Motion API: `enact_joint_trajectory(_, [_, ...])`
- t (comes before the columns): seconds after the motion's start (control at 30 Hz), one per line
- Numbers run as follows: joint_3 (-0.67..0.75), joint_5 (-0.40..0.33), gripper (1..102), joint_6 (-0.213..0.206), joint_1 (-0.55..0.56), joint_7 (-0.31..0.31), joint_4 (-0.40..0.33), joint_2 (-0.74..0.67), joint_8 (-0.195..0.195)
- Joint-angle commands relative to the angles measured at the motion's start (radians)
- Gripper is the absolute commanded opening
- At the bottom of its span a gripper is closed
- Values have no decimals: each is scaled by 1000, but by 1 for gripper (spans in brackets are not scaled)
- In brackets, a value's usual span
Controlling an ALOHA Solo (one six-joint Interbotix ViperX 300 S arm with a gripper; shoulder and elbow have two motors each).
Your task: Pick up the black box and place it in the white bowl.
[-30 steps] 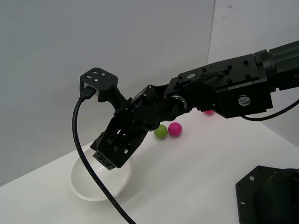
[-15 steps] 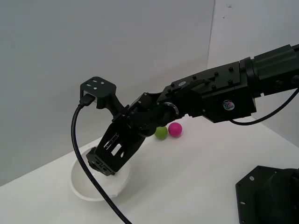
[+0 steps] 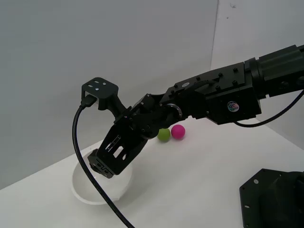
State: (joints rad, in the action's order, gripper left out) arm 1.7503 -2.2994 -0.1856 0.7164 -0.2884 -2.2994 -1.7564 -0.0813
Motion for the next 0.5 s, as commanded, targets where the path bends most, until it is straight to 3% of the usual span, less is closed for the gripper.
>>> enact_joint_trajectory(0.0, [49, 17, 83, -5, 2, -3, 12, -41, -11])
enact_joint_trajectory(0.1, [72, 11, 50, 3, -15, -2, 6, -66, -11])
enact_joint_trajectory(0.13, [81, 6, 44, 5, -28, -2, 2, -75, -9])
enact_joint_trajectory(0.23, [118, -14, 43, 9, -67, 3, -15, -114, -8])
enact_joint_trajectory(0.47, [215, -60, 43, 72, -190, 17, -64, -209, 2])
